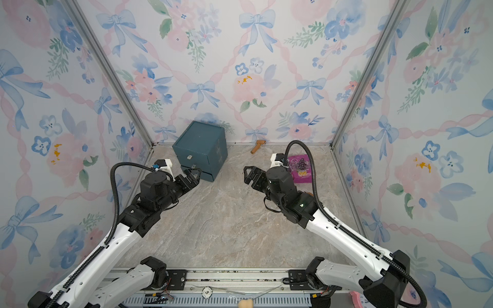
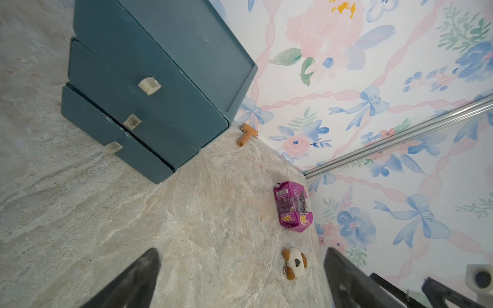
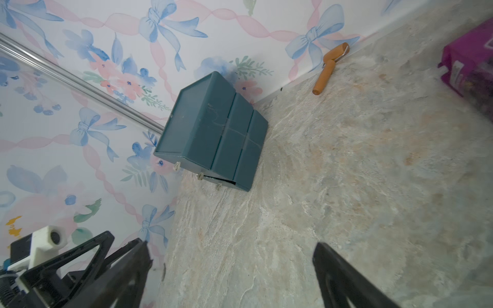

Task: Take the mice out of the drawer
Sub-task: Move the storage box to the center of the board.

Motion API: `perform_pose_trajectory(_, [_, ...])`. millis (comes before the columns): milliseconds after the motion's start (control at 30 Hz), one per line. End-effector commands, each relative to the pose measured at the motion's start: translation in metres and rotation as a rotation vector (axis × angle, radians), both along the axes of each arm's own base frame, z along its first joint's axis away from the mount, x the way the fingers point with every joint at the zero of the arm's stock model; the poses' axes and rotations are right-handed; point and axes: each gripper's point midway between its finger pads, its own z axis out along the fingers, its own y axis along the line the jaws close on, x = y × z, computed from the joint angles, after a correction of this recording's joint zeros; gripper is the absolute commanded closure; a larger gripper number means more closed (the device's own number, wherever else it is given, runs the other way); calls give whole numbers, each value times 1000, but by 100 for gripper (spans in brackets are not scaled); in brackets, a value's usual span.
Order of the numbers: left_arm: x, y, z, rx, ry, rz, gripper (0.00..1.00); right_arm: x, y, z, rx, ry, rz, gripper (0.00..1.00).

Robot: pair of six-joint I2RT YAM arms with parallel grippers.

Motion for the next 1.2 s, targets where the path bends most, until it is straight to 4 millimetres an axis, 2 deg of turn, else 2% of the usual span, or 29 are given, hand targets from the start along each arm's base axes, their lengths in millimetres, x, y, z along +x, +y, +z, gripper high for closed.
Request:
perform_pose_trajectory(0, [4, -6, 19, -75, -71, -4, 2, 3, -14, -5, -24, 21, -69, 4])
perform_pose_trajectory(67, [8, -1, 18, -83, -74, -3, 2, 11, -9, -1, 11, -20, -46, 4])
perform_pose_trajectory(167, [26, 8, 32, -56, -123, -30, 2, 26, -19, -2, -80, -31, -117, 4])
perform_pose_trajectory(233, [41, 19, 36, 80, -117, -3, 2, 37, -18, 4, -136, -68, -126, 4])
perform_pose_trajectory(333, [69, 38, 44, 310, -141, 26, 2, 64, -10, 14, -163, -112, -124, 4])
perform_pose_trajectory(433, [103, 62, 42, 390, -123, 19, 2, 91, 10, 24, -182, -153, -92, 4])
perform_pose_trajectory(567, [148, 86, 39, 423, -118, -28, 2, 130, 46, 24, -187, -162, -34, 4])
perform_pose_trajectory(667, [179, 94, 27, 407, -103, -97, 2, 159, 80, 17, -176, -154, 14, 4])
perform_pose_trajectory(767, [199, 103, 14, 365, -85, -144, 2, 182, 107, 5, -164, -133, 46, 4])
perform_pose_trajectory(967, [216, 99, -12, 341, -53, -234, 2, 209, 155, -26, -146, -68, 116, 4])
perform_pose_trajectory(1067, [213, 92, -26, 326, -36, -285, 2, 211, 173, -46, -157, -23, 148, 4])
perform_pose_trajectory(1167, [205, 75, -35, 304, -28, -358, 2, 212, 183, -63, -164, 10, 158, 4])
